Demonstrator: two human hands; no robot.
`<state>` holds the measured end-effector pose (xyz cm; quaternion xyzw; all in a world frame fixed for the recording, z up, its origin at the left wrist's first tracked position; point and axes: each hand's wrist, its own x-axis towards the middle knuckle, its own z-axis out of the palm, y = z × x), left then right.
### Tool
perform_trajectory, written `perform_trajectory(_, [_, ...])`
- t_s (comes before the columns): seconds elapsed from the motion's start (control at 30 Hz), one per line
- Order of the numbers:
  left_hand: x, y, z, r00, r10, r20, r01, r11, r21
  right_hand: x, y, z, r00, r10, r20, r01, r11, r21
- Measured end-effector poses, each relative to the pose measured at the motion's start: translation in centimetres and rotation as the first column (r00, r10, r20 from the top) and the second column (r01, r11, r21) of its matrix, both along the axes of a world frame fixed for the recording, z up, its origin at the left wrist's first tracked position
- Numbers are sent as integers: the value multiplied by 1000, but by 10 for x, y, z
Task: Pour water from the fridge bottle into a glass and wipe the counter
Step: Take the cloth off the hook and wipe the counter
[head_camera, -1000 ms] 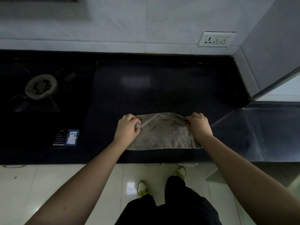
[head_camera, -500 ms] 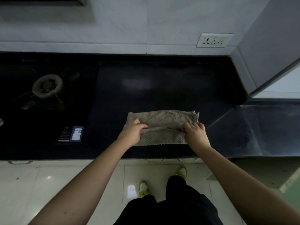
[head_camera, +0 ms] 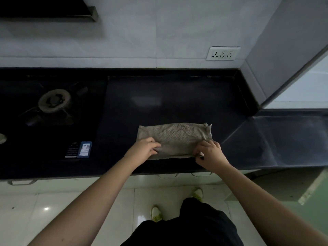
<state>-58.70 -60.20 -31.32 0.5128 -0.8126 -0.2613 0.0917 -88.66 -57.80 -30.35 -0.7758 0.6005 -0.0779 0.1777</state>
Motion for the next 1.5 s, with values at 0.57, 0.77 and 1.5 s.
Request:
perform_trajectory(0.57, [-10,1,66,996,-89,25,90,995,-42,-7,10,63,946,-47,319,106,979,-171])
perform_trajectory(0.77, [-35,12,108,990,28,-136,-44,992,-117,-14,9,99,936,-80,343,186,939,-288])
perform_trajectory(1.5, [-193,59,257,964,56,-258,-163,896,-413,-156,74,240,784,-161,599,374,893,-250])
